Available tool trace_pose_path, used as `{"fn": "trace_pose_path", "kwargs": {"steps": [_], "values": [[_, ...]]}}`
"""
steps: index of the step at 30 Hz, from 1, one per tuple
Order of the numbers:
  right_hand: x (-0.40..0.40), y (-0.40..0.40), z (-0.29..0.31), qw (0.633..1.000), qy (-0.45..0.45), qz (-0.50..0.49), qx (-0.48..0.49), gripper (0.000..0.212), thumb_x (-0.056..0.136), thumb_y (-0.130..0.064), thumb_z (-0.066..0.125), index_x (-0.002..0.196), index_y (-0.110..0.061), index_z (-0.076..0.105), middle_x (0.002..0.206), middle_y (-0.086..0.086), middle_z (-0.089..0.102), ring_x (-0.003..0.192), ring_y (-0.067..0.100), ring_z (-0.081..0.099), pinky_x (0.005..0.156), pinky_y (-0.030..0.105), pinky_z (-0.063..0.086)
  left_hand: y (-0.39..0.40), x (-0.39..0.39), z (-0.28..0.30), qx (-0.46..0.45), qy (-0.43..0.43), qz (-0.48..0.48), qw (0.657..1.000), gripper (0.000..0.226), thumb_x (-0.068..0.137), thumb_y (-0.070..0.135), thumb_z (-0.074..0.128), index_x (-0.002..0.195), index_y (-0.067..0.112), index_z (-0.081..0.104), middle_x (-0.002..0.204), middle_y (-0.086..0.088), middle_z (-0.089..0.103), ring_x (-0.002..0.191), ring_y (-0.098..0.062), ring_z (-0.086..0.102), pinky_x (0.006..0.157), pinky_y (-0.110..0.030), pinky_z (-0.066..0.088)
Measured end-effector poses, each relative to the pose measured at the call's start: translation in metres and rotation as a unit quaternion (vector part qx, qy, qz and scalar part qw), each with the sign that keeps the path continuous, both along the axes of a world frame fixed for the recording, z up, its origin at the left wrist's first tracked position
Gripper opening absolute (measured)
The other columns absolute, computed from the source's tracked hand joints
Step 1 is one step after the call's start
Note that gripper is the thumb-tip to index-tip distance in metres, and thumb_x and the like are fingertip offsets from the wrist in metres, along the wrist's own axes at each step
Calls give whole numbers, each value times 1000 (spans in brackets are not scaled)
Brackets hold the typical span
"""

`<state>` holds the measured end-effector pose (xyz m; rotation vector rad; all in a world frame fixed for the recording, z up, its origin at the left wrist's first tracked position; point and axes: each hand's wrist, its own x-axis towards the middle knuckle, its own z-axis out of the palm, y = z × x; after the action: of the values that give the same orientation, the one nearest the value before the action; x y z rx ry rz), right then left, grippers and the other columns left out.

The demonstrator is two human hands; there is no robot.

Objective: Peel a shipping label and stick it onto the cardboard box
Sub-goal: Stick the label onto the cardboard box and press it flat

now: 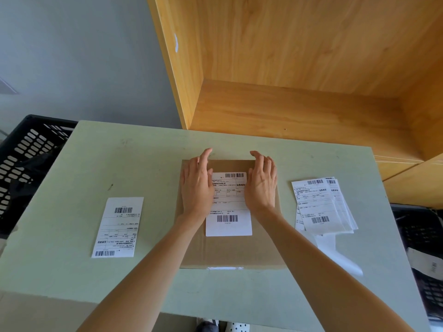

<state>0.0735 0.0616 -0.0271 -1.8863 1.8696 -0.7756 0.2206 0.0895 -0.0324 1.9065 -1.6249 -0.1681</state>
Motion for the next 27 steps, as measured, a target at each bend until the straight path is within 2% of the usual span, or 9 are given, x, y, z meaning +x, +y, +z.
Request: {"fn": "trace_pose_path", "kwargs": {"steps": [3, 7, 10, 16, 20, 24, 27], "values": [[-7, 12, 4, 1000, -2, 22, -7, 44, 100, -23, 39, 143, -15, 35, 144, 9, 44, 144, 29, 27, 119, 46, 23, 10, 5, 1, 6, 11, -48, 999, 47, 99, 13, 48, 145, 17, 40, 127, -3, 56, 116, -23, 53, 97, -42, 47], [-6, 45, 6, 996, 78, 42, 4, 67, 95, -53, 35, 150, -18, 26, 159, 5, 28, 151, 23, 14, 123, 42, 11, 34, 3, -2, 37, -55, -71, 995, 58, 101, 40, 39, 151, 11, 31, 151, -9, 44, 144, -28, 35, 119, -43, 28], [-1, 58, 6, 994, 96, 41, 34, 78, 91, -64, 36, 154, -23, 16, 164, 4, 13, 153, 21, 3, 124, 41, 5, 49, -2, -5, 65, -91, -61, 992, 72, 98, 52, 28, 155, 8, 21, 158, -9, 33, 149, -28, 25, 121, -42, 22], [-3, 61, 6, 992, 101, 55, 46, 76, 94, -59, 36, 156, -22, 12, 165, 4, 10, 153, 22, 1, 124, 42, 5, 58, -3, -6, 79, -89, -51, 992, 74, 97, 53, 27, 155, 7, 20, 159, -9, 32, 149, -27, 25, 121, -42, 21], [-7, 60, 5, 994, 79, 69, 38, 67, 99, -44, 42, 155, -19, 17, 164, 4, 17, 153, 23, 6, 124, 40, 7, 59, -2, -5, 71, -80, -58, 993, 67, 99, 44, 32, 153, 6, 26, 157, -10, 36, 147, -26, 29, 120, -42, 23], [-14, 59, 6, 993, 67, 88, 35, 59, 101, -33, 41, 154, -17, 20, 162, 2, 22, 152, 22, 9, 123, 37, 8, 59, 1, -7, 60, -82, -71, 992, 59, 101, 36, 32, 152, 7, 30, 155, -10, 39, 146, -26, 32, 119, -40, 24], [-19, 59, 6, 994, 52, 97, 27, 56, 101, -24, 41, 153, -14, 24, 160, 2, 26, 151, 22, 14, 124, 37, 12, 59, 6, -12, 44, -65, -88, 993, 51, 101, 22, 33, 150, 9, 35, 153, -10, 42, 145, -28, 33, 118, -43, 30]]}}
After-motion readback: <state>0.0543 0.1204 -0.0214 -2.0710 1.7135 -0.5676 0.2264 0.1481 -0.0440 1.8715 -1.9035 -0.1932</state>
